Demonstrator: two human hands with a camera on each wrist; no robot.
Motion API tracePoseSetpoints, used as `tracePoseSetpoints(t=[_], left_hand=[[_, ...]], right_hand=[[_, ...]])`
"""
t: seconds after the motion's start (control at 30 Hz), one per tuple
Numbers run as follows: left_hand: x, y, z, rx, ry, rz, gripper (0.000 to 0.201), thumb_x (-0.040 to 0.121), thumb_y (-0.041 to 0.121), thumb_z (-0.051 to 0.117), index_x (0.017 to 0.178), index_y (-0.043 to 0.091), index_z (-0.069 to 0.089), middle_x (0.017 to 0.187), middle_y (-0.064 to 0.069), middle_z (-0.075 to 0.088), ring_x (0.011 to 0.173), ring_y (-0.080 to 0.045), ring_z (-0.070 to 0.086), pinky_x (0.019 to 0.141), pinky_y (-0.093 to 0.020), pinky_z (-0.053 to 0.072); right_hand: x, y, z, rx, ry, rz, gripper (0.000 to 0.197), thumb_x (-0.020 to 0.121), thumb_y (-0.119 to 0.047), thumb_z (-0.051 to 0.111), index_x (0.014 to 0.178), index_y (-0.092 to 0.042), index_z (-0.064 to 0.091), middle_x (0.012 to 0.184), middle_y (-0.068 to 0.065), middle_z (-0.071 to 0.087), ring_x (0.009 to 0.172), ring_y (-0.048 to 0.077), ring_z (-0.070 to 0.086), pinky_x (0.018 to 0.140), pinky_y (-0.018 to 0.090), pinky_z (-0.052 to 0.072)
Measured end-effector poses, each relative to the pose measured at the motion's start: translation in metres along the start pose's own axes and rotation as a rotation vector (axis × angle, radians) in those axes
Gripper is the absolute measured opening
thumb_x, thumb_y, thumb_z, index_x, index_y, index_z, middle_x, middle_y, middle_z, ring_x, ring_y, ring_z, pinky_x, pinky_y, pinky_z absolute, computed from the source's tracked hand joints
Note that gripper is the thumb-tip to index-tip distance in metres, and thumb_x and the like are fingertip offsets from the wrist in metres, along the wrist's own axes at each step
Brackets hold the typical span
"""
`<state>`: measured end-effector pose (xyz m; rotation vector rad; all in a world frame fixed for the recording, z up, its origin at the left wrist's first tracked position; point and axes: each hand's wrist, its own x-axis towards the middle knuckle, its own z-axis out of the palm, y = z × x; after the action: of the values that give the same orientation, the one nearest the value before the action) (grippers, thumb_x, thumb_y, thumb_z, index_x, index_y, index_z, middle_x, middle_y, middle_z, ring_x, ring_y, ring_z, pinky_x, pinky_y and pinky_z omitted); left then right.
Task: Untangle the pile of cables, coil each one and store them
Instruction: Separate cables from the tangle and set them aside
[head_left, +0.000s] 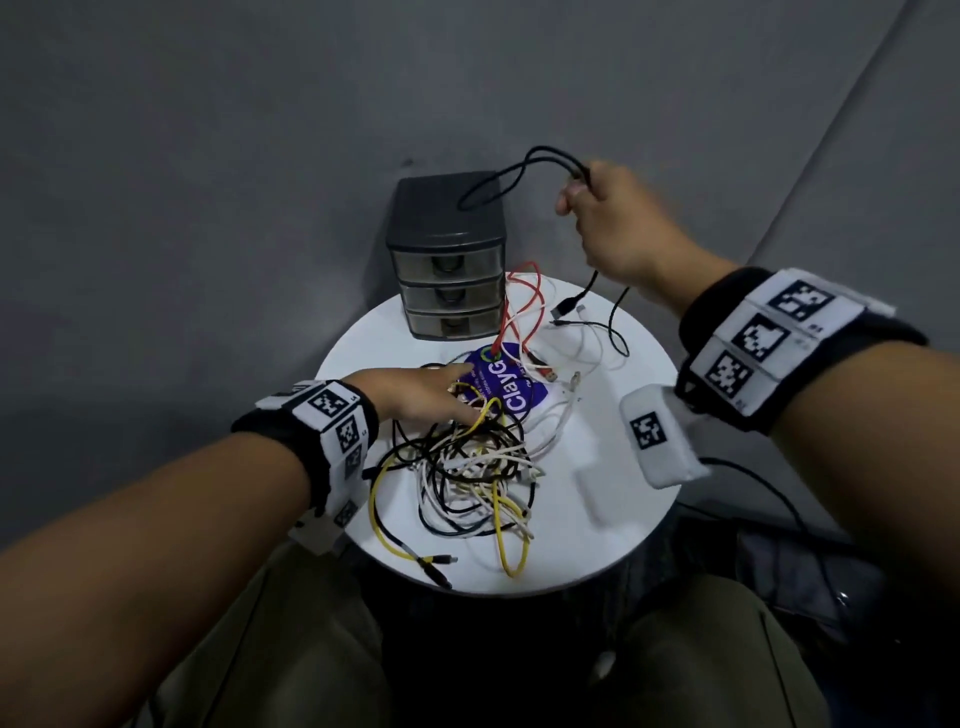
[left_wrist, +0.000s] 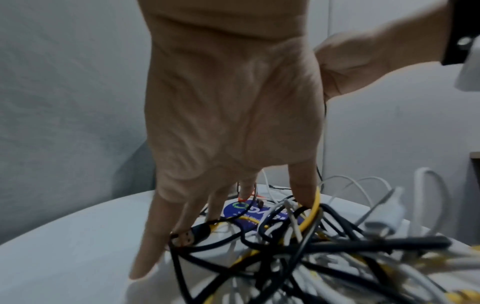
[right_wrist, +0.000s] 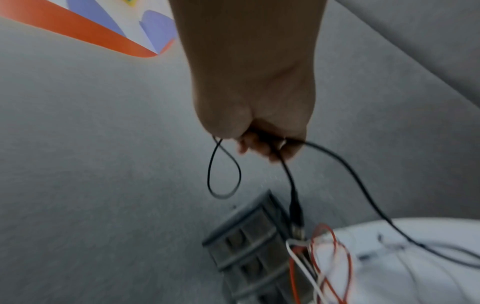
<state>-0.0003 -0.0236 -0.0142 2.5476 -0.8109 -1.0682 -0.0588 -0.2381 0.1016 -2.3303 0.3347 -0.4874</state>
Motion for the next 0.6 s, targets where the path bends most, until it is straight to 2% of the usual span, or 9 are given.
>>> tracePoseSetpoints(t=[0.07, 0.13, 0.17, 0.27, 0.37, 0.43, 0.5, 0.53, 0.6], left_hand=[[0.004, 0.002, 0.001, -0.030, -0.045, 0.022, 0.092, 0.093, 0.059, 0.062, 0.163, 0.031, 0.010, 0.169, 0.005, 0.014, 0.153, -0.018, 0.019, 0.120, -0.032, 0.020], [0.008, 0.002, 0.001, -0.002, -0.060, 0.019, 0.084, 0.095, 0.058, 0.059, 0.162, 0.032, 0.015, 0.169, 0.006, 0.015, 0.154, -0.017, 0.018, 0.119, -0.032, 0.019], [0.011, 0.000, 0.000, 0.014, -0.069, 0.020, 0.085, 0.092, 0.064, 0.059, 0.161, 0.034, 0.020, 0.168, 0.007, 0.018, 0.153, -0.018, 0.020, 0.122, -0.034, 0.019], [0.018, -0.007, -0.001, 0.028, -0.087, 0.030, 0.095, 0.072, 0.083, 0.063, 0.154, 0.043, 0.036, 0.158, 0.015, 0.035, 0.143, -0.016, 0.035, 0.121, -0.042, 0.029], [0.024, -0.011, 0.000, 0.043, -0.094, 0.045, 0.087, 0.076, 0.080, 0.061, 0.151, 0.040, 0.041, 0.154, 0.008, 0.041, 0.139, -0.018, 0.039, 0.118, -0.040, 0.031], [0.025, -0.010, 0.000, 0.032, -0.097, 0.055, 0.080, 0.086, 0.071, 0.062, 0.154, 0.037, 0.038, 0.159, 0.005, 0.037, 0.142, -0.018, 0.036, 0.118, -0.037, 0.029], [0.028, -0.012, 0.000, 0.013, -0.095, 0.052, 0.075, 0.093, 0.060, 0.061, 0.157, 0.034, 0.034, 0.161, 0.006, 0.033, 0.144, -0.016, 0.033, 0.113, -0.030, 0.027], [0.030, -0.013, 0.000, 0.008, -0.092, 0.049, 0.074, 0.094, 0.057, 0.062, 0.158, 0.033, 0.033, 0.162, 0.006, 0.032, 0.144, -0.016, 0.032, 0.109, -0.026, 0.026], [0.028, -0.012, -0.001, -0.003, -0.093, 0.047, 0.073, 0.095, 0.053, 0.062, 0.158, 0.033, 0.032, 0.162, 0.006, 0.031, 0.145, -0.017, 0.032, 0.107, -0.024, 0.026]], right_hand=[[-0.004, 0.016, 0.014, -0.040, 0.096, 0.022, 0.022, 0.107, -0.016, 0.034, 0.109, -0.012, 0.056, 0.109, 0.006, 0.064, 0.096, 0.024, 0.058, 0.082, 0.032, 0.044], [-0.009, 0.034, 0.029, -0.018, 0.111, 0.085, 0.023, 0.105, -0.012, 0.036, 0.123, -0.007, 0.051, 0.128, 0.009, 0.062, 0.109, 0.029, 0.058, 0.090, 0.038, 0.048], [-0.010, 0.044, 0.036, 0.005, 0.105, 0.123, 0.025, 0.104, -0.010, 0.037, 0.125, -0.006, 0.050, 0.128, 0.009, 0.061, 0.107, 0.028, 0.058, 0.090, 0.039, 0.049], [-0.003, 0.063, 0.050, 0.142, 0.145, 0.172, 0.019, 0.103, -0.009, 0.037, 0.116, -0.010, 0.052, 0.106, 0.000, 0.057, 0.082, 0.015, 0.051, 0.072, 0.030, 0.044], [0.010, 0.065, 0.048, 0.254, 0.323, 0.133, 0.013, 0.104, -0.011, 0.039, 0.102, -0.020, 0.048, 0.089, -0.015, 0.051, 0.071, 0.000, 0.045, 0.068, 0.021, 0.039], [0.017, 0.061, 0.042, 0.302, 0.440, 0.121, 0.015, 0.104, -0.010, 0.037, 0.102, -0.021, 0.046, 0.089, -0.018, 0.050, 0.070, -0.005, 0.045, 0.060, 0.010, 0.037], [0.024, 0.062, 0.039, 0.296, 0.512, 0.148, 0.017, 0.104, -0.009, 0.034, 0.103, -0.021, 0.045, 0.091, -0.016, 0.051, 0.069, -0.005, 0.045, 0.056, 0.008, 0.036], [0.029, 0.065, 0.042, 0.269, 0.489, 0.175, 0.018, 0.103, -0.007, 0.033, 0.105, -0.021, 0.046, 0.092, -0.015, 0.051, 0.070, -0.005, 0.045, 0.058, 0.010, 0.037], [0.034, 0.068, 0.052, 0.208, 0.297, 0.218, 0.029, 0.101, -0.005, 0.036, 0.121, -0.021, 0.050, 0.100, -0.012, 0.055, 0.074, -0.004, 0.046, 0.065, 0.017, 0.038]])
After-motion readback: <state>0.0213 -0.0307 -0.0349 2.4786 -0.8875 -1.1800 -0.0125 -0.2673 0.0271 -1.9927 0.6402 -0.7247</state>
